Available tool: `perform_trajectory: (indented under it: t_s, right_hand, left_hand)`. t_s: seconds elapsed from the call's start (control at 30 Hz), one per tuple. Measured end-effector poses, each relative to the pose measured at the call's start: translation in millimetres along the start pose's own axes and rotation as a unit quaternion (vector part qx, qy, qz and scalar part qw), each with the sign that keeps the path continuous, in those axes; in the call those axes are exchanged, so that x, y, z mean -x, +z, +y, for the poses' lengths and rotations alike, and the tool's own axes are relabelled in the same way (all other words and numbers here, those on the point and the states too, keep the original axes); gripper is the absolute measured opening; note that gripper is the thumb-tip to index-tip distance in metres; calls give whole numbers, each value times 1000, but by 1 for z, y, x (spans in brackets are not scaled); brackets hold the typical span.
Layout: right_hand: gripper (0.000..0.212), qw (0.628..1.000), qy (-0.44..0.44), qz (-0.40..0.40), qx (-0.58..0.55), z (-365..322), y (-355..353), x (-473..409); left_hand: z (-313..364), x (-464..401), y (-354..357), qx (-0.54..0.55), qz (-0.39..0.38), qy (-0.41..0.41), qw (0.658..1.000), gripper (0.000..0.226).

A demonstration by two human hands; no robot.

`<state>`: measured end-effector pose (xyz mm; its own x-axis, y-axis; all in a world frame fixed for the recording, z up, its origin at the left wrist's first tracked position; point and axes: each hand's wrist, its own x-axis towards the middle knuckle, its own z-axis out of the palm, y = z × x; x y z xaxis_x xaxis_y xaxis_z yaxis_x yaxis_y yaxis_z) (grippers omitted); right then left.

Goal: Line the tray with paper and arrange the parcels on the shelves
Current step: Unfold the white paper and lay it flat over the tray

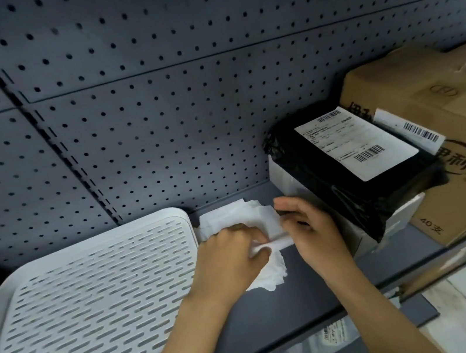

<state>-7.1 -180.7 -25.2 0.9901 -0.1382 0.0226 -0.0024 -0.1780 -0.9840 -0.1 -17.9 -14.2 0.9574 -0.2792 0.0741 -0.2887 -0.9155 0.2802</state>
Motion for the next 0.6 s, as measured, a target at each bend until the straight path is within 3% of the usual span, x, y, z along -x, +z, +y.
perform_trajectory:
  t_s: [0.13,0.23,0.37,0.47,0.6]
  right_hand:
    - [34,992,-97,28,75,-25,2,7]
    - [35,970,-194,71,128,-47,7,11]
    - [46,950,-270,111,110,-79,21,7]
    - [48,972,-225,72,15,-91,41,2]
    - [51,989,-75,-30,-124,-109,82,-1]
  left_hand:
    - [-4,0,-17,133,57,-51,988,20]
    - [-10,0,-43,268,106,-75,955,11]
    - [-21,11,-91,389,157,-103,902,13]
    - [-31,29,-125,482,184,-132,847,15]
    - [-52,60,-157,556,192,-159,793,21]
